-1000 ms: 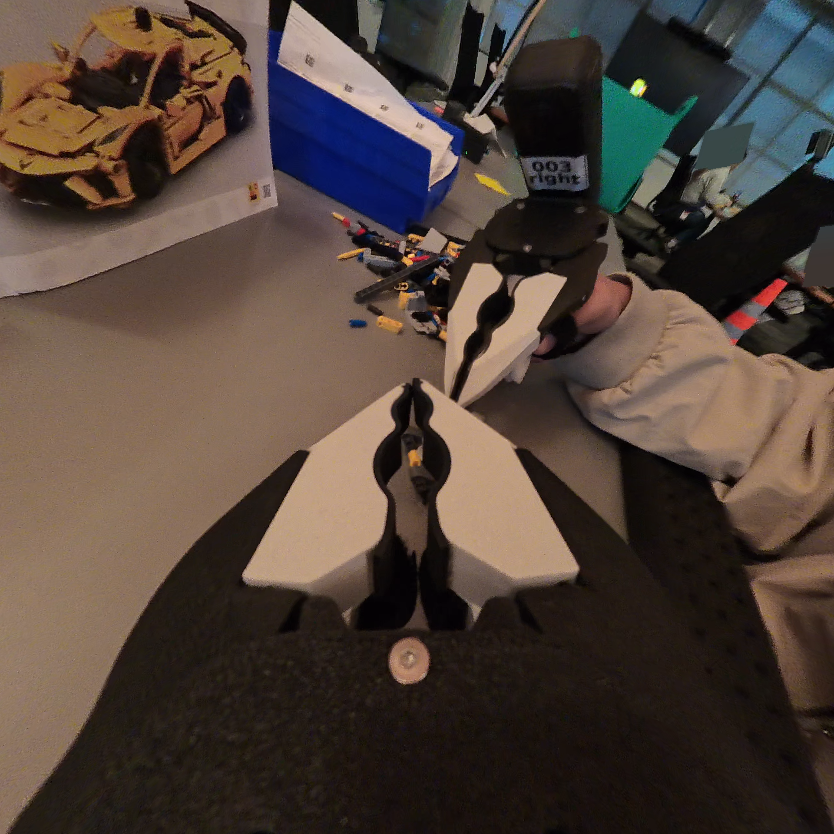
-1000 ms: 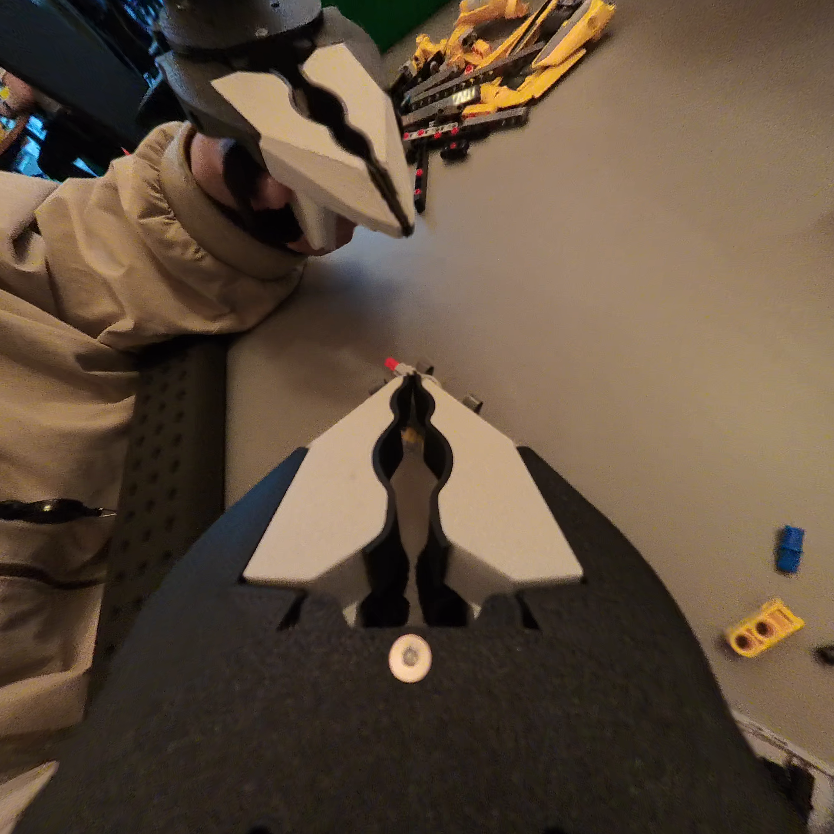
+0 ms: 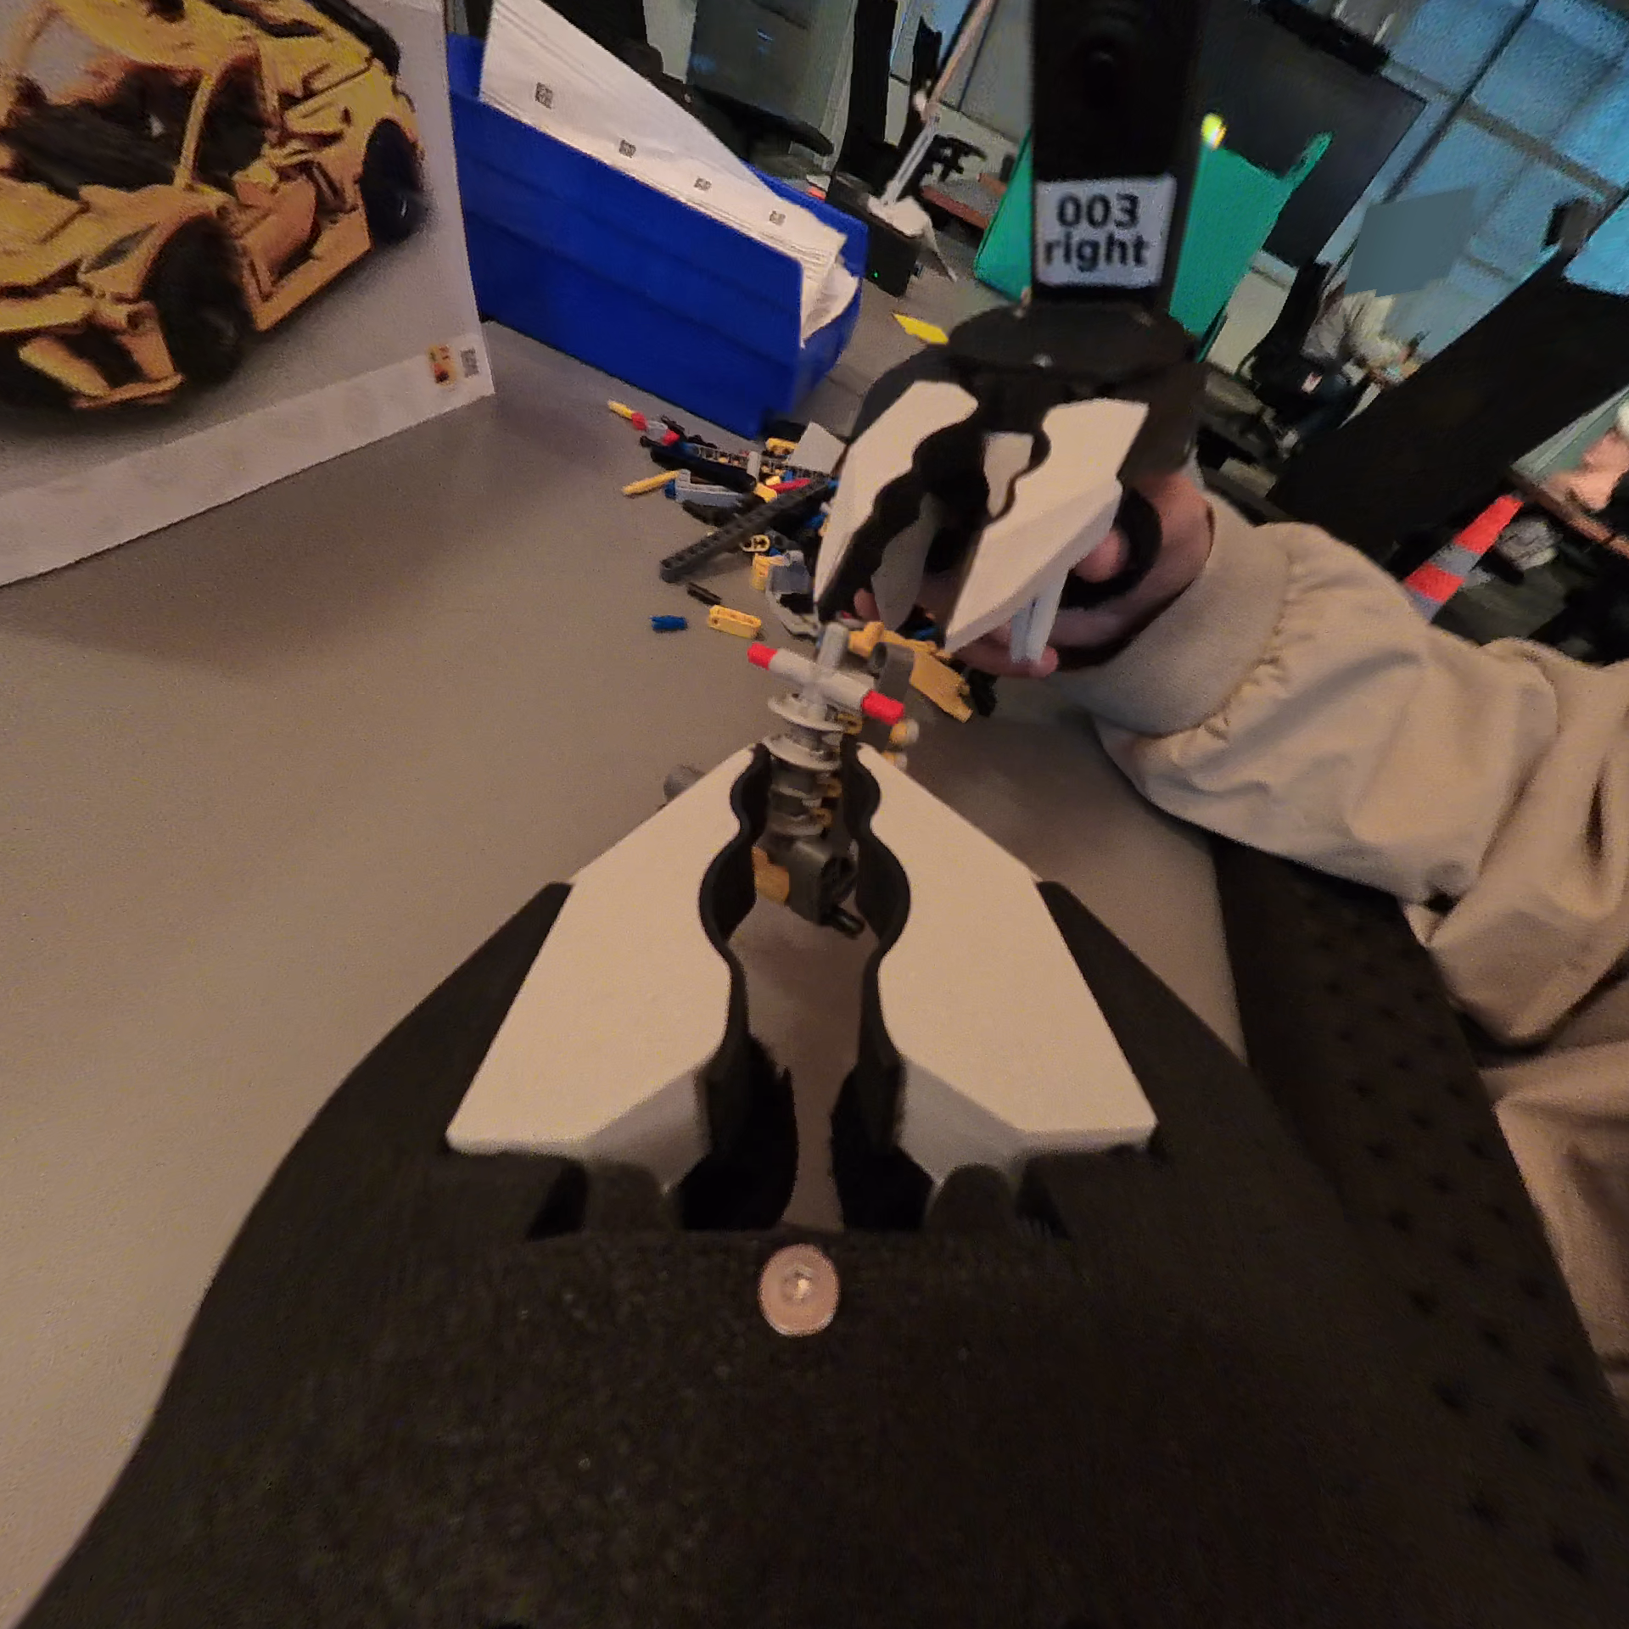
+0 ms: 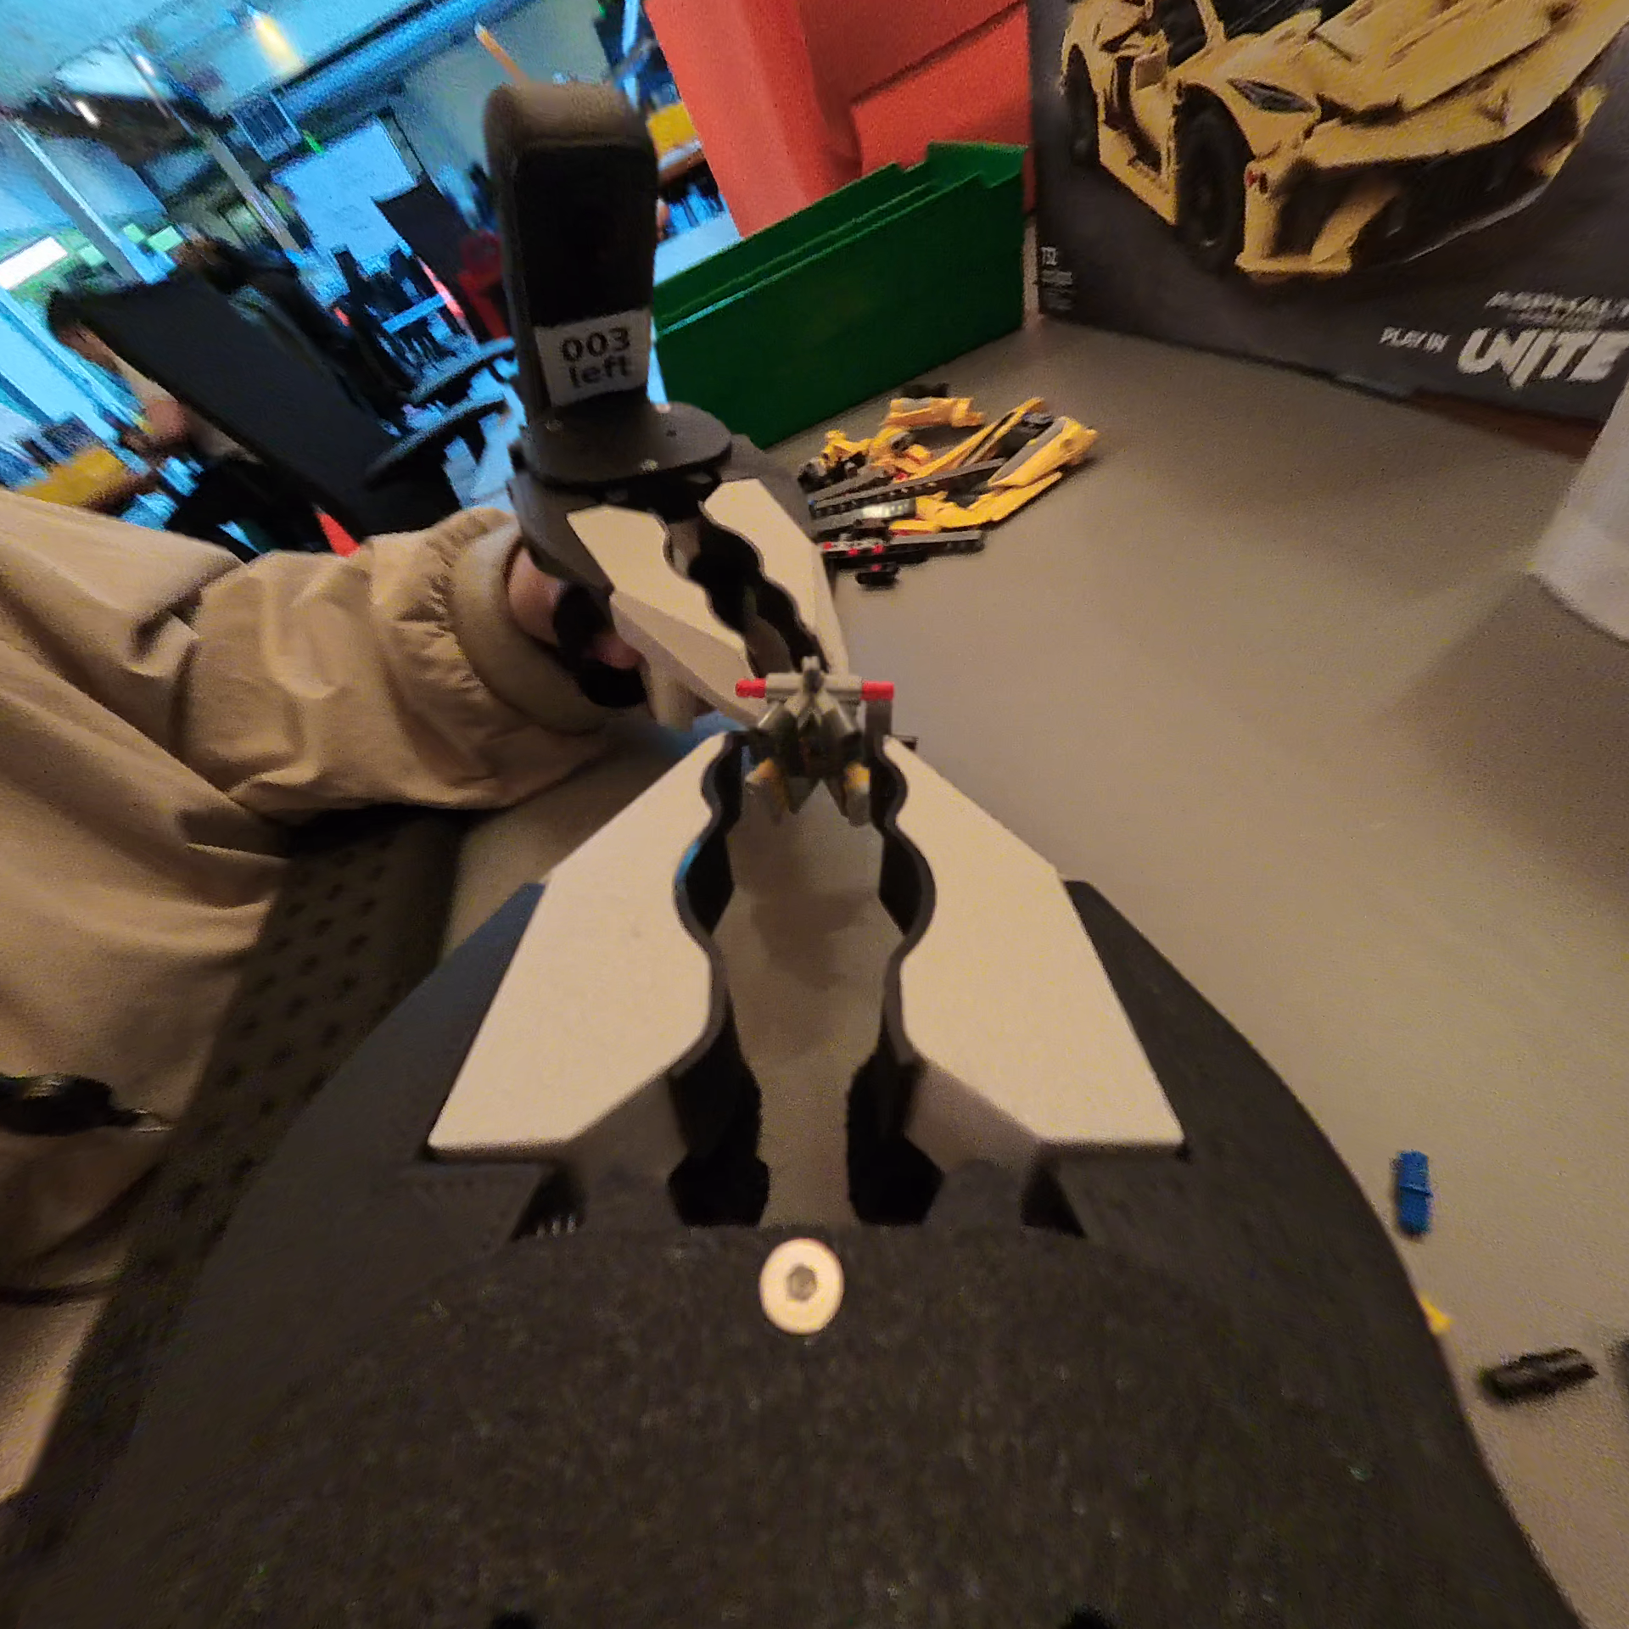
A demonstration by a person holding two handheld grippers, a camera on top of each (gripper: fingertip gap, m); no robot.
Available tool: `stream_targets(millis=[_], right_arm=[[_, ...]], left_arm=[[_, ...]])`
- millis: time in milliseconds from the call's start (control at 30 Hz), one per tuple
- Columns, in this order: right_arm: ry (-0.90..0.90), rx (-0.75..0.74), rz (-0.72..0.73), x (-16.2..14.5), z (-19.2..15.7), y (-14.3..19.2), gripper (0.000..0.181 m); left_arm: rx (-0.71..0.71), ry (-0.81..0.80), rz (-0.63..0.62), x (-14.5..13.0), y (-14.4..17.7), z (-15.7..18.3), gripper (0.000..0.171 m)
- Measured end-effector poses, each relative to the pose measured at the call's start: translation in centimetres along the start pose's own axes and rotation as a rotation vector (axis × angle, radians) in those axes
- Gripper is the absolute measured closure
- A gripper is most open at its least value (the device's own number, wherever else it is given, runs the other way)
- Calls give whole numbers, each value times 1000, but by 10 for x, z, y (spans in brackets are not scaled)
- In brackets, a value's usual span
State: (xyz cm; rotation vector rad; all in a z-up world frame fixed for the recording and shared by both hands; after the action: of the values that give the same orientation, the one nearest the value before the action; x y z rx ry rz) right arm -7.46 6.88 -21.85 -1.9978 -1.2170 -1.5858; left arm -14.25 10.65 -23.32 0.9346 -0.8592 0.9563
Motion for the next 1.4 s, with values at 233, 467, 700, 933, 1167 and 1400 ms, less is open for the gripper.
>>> stream_targets(millis=[233, 467, 700, 933, 1167, 1400], right_arm=[[227, -88, 102, 16, -9, -8, 161], [256, -104, -18, -2, -6, -19, 166], [197, -92, -132, -17, 3, -11, 181], [102, -183, -217, -32, 19, -13, 181], [152, -376, -333, -46, 47, -13, 160], [220, -455, -335, -42, 64, -24, 141]], left_arm=[[-127, 329, 93, 5, 2, -8, 156], [-49, 116, -32, -8, -5, -2, 156], [98, -32, -94, -14, -4, -16, 149], [129, -13, -59, -7, 7, -26, 147], [344, -73, -96, -12, 10, -57, 137], [203, -26, -221, -26, -20, -65, 125]])
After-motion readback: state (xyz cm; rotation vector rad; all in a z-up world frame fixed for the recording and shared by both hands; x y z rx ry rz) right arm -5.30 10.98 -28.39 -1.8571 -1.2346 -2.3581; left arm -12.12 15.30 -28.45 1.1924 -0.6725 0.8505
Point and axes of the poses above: each gripper's, where its closed fingertips meet, y back along the fingers, x out of its top, z = x × y across the jaws, the point moved 3 cm from there along y, back along the fingers, and after that the axes turned 1 degree about x, right-handed, at the moved point
